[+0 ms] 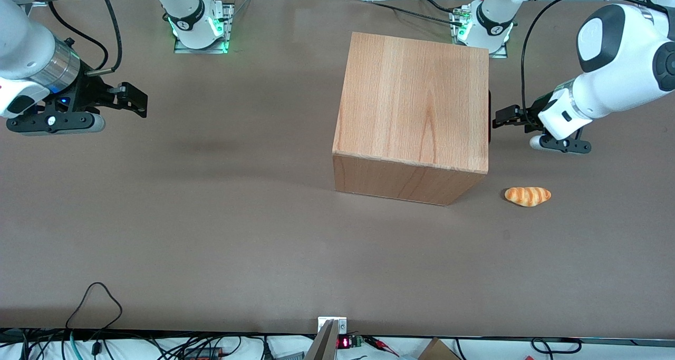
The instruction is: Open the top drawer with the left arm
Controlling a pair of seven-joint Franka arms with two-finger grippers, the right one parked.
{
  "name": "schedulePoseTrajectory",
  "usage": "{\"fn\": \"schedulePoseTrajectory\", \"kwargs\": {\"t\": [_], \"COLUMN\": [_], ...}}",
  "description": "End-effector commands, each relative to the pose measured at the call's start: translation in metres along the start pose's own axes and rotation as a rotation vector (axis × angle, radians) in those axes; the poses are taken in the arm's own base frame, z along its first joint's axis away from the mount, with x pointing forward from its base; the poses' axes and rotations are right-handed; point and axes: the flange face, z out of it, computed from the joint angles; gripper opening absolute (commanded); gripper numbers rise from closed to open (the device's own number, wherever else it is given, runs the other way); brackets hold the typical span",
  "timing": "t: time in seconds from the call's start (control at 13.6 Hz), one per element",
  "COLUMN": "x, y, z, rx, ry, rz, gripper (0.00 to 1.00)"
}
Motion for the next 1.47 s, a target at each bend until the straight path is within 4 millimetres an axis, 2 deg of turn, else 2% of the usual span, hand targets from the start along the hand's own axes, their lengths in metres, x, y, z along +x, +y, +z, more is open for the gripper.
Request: {"fn": "schedulePoseTrajectory", "kwargs": {"t": [0.0,0.44,0.51,0.88,1.4], "x": [-0.002,-0.005,-0.005,-0.006,-0.003], "y": [0.001,-0.003,0.004,0.007,-0.002], "z": [0.006,0.023,0.025,0.038,0.050], "rx": [-0.028,-0.025,-0.024,-0.023,-0.015], "ry": [0.007,-0.004,-0.006,-0.011,-0.023], "rz": [0.027,0.035,0.047,0.052,0.070], "gripper": [1.00,1.00,1.00,1.00,1.00]}}
